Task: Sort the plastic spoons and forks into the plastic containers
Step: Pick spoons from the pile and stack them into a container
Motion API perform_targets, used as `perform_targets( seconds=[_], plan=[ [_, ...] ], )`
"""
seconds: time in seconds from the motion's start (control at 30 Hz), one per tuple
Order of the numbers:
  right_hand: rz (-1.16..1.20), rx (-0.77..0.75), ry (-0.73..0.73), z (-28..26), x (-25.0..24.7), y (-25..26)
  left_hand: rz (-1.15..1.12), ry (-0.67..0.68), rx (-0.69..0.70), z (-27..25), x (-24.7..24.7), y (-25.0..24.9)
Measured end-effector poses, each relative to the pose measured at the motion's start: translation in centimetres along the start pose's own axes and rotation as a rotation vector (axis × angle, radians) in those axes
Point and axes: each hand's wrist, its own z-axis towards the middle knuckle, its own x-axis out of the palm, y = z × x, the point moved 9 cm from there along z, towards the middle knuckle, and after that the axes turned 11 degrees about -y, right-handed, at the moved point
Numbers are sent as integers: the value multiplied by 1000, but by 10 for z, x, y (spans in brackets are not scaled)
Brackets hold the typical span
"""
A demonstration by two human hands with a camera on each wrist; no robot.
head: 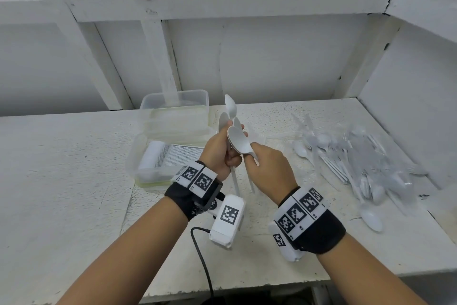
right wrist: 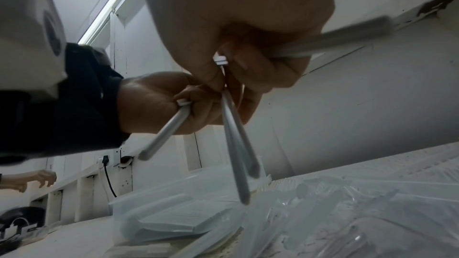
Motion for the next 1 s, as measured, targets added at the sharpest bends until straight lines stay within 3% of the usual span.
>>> perform_targets(
  seconds=[0.2,0.37,0.47,0.53,0.73,0.83,1.0],
  plan=[
    [52,-8,56,-3,7,1,66,30,48,-2,-4,-7],
    [52,-7,140,-8,7,-2,307,-16,144,-8,-9,-11],
    [221,124,39,-3,-13,-10,605,-126,325,-12,-17,-23],
    [352,250,-68,6,-29,-19,856,-109,457,-15,-16,-27],
    [193,258,-133,35,-33,-23,1194,41,520,-17,-14,-7],
    [90,247,-123,36,-23,-31,1094,87,465,-21,-13,-3],
    [202,206,-163,37,-36,-34,439,-99,183,-12,-47,-7]
  ],
)
